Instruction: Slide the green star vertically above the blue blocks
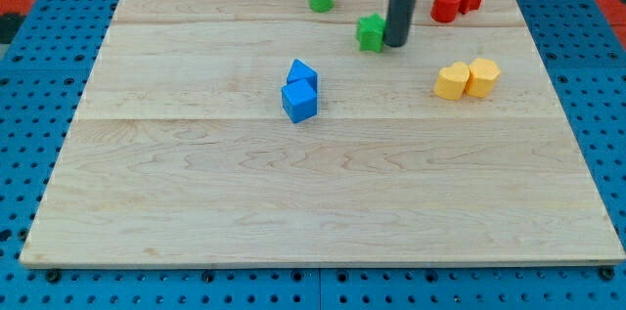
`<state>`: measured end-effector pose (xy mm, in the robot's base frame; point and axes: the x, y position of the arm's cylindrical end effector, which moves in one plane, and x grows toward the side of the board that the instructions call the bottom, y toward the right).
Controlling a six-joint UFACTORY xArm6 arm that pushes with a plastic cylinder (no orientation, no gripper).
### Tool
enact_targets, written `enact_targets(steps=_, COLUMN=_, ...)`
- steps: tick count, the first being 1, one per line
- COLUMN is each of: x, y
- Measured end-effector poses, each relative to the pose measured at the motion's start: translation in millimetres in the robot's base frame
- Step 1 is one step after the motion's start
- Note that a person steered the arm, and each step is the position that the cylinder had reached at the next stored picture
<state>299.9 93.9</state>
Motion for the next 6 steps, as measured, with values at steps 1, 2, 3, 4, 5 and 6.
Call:
enact_targets(steps=1, x=-25, y=-37)
enact_targets(steps=2, x=-30, y=-64)
enact_targets(steps=3, x=-30, y=-68)
enact_targets(steps=4, x=-36, y=-70)
enact_targets(steps=5, x=-34, y=-69)
enact_targets(steps=6, x=-34, y=-68)
